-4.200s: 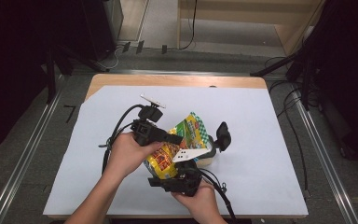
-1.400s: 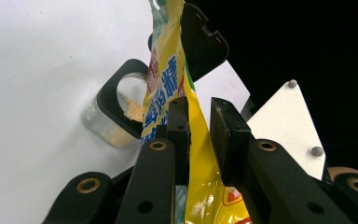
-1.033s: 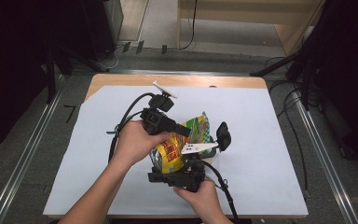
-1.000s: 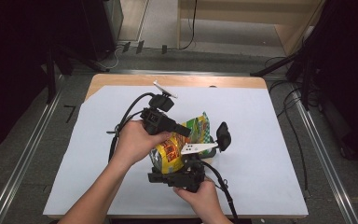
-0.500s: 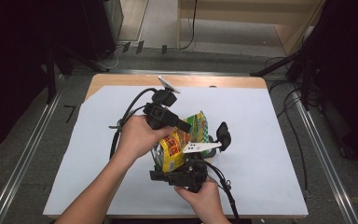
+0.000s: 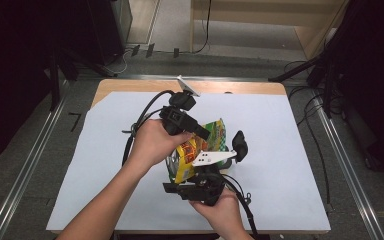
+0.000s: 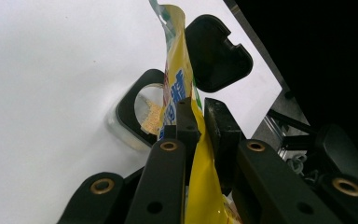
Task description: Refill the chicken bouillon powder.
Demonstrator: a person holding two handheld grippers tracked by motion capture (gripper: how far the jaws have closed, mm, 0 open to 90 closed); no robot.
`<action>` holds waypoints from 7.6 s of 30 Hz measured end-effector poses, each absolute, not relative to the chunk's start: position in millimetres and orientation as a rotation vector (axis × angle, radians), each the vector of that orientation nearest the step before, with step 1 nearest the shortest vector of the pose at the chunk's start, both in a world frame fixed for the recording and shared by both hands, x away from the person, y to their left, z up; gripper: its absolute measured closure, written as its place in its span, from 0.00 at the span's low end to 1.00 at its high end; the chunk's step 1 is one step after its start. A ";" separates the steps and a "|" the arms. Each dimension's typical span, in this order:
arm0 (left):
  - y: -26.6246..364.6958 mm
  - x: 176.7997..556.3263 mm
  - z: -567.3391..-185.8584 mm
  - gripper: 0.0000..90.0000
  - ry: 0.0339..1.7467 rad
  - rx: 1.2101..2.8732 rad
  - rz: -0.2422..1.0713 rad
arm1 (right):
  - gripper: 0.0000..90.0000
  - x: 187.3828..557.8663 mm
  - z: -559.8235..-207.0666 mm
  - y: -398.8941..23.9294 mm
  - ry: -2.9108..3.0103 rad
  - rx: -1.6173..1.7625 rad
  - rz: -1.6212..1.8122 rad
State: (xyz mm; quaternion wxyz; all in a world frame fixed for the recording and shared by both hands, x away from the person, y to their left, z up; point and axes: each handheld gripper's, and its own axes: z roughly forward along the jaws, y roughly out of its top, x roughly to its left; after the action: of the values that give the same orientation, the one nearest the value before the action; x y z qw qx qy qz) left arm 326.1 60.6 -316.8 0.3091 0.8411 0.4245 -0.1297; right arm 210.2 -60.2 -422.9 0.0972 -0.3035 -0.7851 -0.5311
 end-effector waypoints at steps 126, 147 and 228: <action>76.7 327.5 -328.5 0.87 1.084 2.105 -0.391 | 0.76 214.5 -430.5 -57.4 -2.266 -0.858 -1.636; 95.8 318.9 -324.0 0.88 1.107 2.051 -0.321 | 0.76 218.8 -430.3 -45.3 -2.335 -0.758 -1.646; 100.5 326.8 -334.0 0.89 1.121 2.031 -0.382 | 0.76 221.7 -431.7 -45.5 -2.362 -0.740 -1.606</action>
State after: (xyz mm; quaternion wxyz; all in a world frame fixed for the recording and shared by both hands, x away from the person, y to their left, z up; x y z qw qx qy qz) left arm 326.8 100.5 -334.0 0.3851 0.7972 0.4401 -0.1501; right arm 221.7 -45.5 -431.7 0.0952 -0.2497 -0.7968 -0.5419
